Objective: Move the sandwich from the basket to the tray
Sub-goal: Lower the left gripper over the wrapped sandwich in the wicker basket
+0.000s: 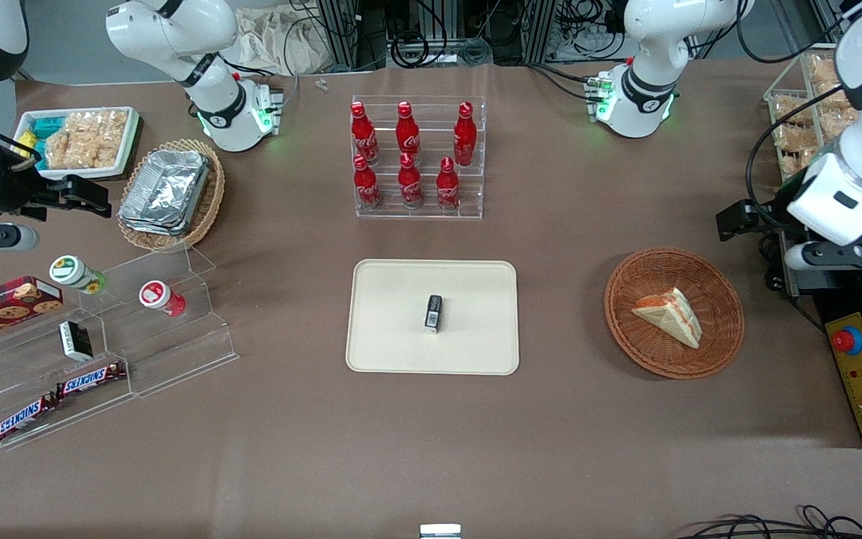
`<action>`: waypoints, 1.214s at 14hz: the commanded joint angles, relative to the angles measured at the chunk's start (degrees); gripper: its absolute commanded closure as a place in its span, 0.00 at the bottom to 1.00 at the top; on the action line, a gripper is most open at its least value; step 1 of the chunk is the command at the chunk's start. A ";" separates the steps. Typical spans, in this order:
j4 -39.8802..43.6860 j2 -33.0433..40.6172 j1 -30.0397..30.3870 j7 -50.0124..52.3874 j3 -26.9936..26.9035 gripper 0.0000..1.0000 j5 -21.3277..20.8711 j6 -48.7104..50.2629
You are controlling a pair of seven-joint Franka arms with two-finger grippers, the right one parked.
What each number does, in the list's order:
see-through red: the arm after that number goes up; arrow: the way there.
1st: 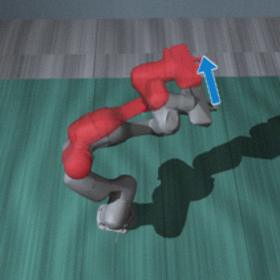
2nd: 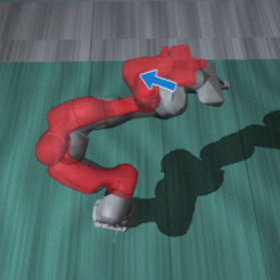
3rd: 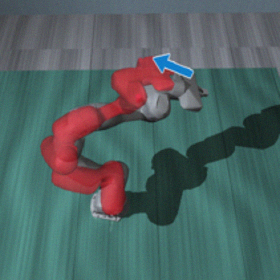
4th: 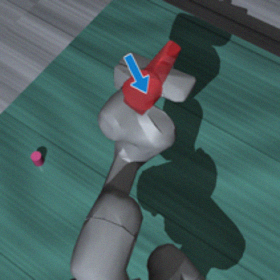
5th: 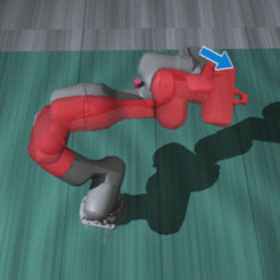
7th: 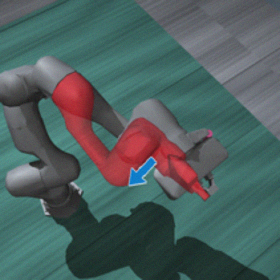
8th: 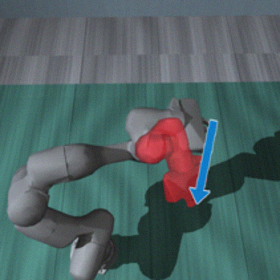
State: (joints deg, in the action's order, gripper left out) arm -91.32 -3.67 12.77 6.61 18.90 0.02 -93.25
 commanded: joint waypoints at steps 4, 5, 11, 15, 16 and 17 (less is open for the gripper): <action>4.40 -5.46 -0.63 4.08 0.52 0.00 -1.24 3.25; 4.31 -6.87 -1.07 10.90 0.53 0.00 -1.77 2.64; -14.20 -8.29 0.15 32.80 -1.14 0.00 -1.42 -21.13; -26.95 -8.64 0.15 42.86 -1.32 0.00 -4.39 -37.07; -29.50 -8.73 0.15 45.83 -1.75 0.00 -6.07 -40.40; -30.83 -8.99 0.15 49.08 -2.54 0.00 -6.43 -42.35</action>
State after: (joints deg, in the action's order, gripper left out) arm -117.45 -14.23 12.80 50.11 17.32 -4.20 -131.05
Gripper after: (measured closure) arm 0.000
